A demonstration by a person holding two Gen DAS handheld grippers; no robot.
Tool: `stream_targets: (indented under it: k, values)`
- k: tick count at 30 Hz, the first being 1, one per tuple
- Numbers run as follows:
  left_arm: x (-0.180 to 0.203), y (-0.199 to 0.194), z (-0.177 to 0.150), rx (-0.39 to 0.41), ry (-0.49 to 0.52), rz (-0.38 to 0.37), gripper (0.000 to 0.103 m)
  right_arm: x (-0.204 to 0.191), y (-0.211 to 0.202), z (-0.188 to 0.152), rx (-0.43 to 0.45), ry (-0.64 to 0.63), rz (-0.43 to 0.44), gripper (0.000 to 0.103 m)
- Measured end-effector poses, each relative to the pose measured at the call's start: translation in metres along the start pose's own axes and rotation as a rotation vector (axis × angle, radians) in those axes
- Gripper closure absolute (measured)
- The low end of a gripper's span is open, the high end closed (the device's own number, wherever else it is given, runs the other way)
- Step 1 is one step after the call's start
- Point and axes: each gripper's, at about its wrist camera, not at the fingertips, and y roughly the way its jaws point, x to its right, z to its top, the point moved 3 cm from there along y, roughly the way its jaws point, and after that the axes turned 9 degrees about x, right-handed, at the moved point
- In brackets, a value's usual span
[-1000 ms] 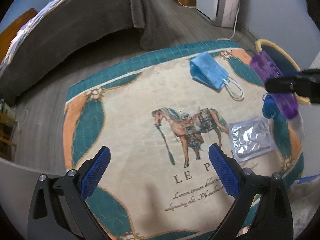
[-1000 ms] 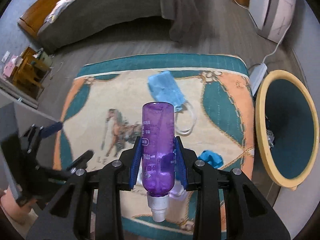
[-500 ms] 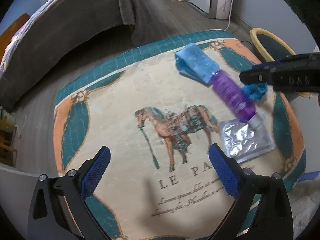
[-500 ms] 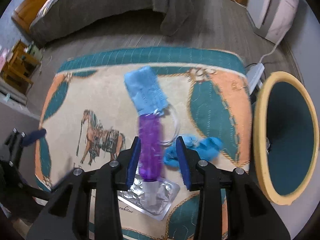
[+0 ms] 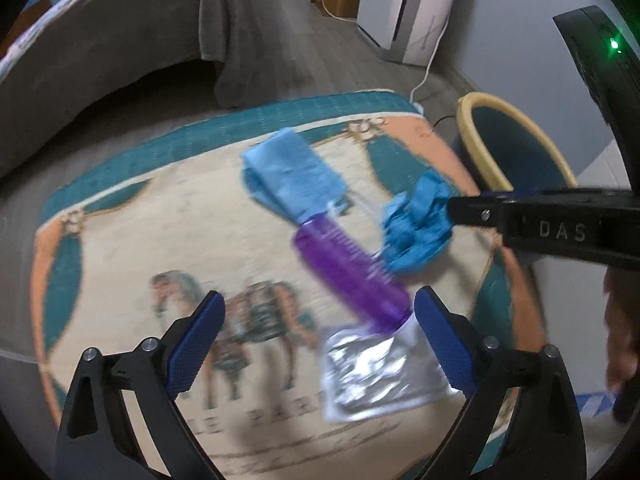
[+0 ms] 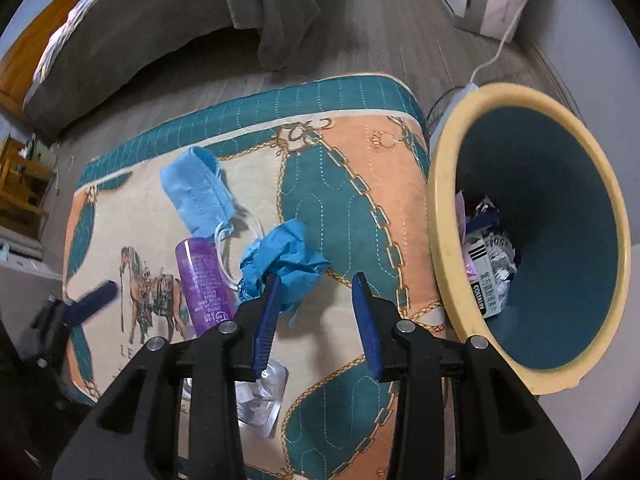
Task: Collect trash
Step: 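Pass the purple bottle to the left tool while the right tool grasps the blue glove, then carry the purple bottle and blue glove over the yellow bin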
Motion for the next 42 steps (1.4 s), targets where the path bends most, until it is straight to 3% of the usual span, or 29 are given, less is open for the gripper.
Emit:
stream_targets:
  k: [1,4,6,10,14,18,24,28,34,35,36,42]
  values:
    - [0.003,0.003,0.0,-0.001,-0.002,-0.005,0.01,0.002,0.0,0.001,-0.001,0.017,0.012,0.067]
    - [0.01,0.019,-0.004,-0.031,0.01,-0.027,0.027,0.005,0.002,0.004,-0.004,0.052,0.039,0.067]
    - [0.013,0.026,-0.007,-0.041,0.003,-0.036,0.028,0.006,0.004,0.005,-0.007,0.071,0.049,0.067]
    - [0.006,0.034,-0.008,-0.058,-0.01,-0.034,0.046,0.008,0.013,0.007,-0.026,0.132,0.076,0.067]
    - [-0.012,0.037,-0.01,-0.071,-0.044,0.0,0.046,0.003,0.019,0.008,-0.036,0.164,0.1,0.067]
    - [-0.027,0.034,-0.005,-0.043,-0.113,-0.027,0.043,-0.002,0.02,0.008,-0.042,0.188,0.127,0.067]
    - [-0.032,0.041,0.001,-0.036,-0.091,-0.006,0.04,-0.011,0.021,0.007,-0.052,0.169,0.148,0.067]
    - [-0.041,0.046,0.0,-0.049,-0.096,-0.002,0.066,-0.015,0.019,0.009,-0.041,0.15,0.151,0.066]
    - [-0.047,0.042,-0.006,-0.042,-0.069,-0.015,0.067,-0.025,0.025,0.006,-0.062,0.106,0.148,0.062]
    - [-0.047,0.04,-0.008,-0.042,-0.065,-0.017,0.067,-0.026,0.026,0.005,-0.069,0.096,0.146,0.069]
    - [-0.046,0.039,-0.008,-0.044,-0.061,-0.019,0.067,-0.027,0.026,0.004,-0.075,0.082,0.145,0.088]
    - [-0.044,0.026,-0.003,-0.019,-0.045,-0.015,0.069,-0.033,0.011,0.004,-0.064,0.038,0.148,0.091]
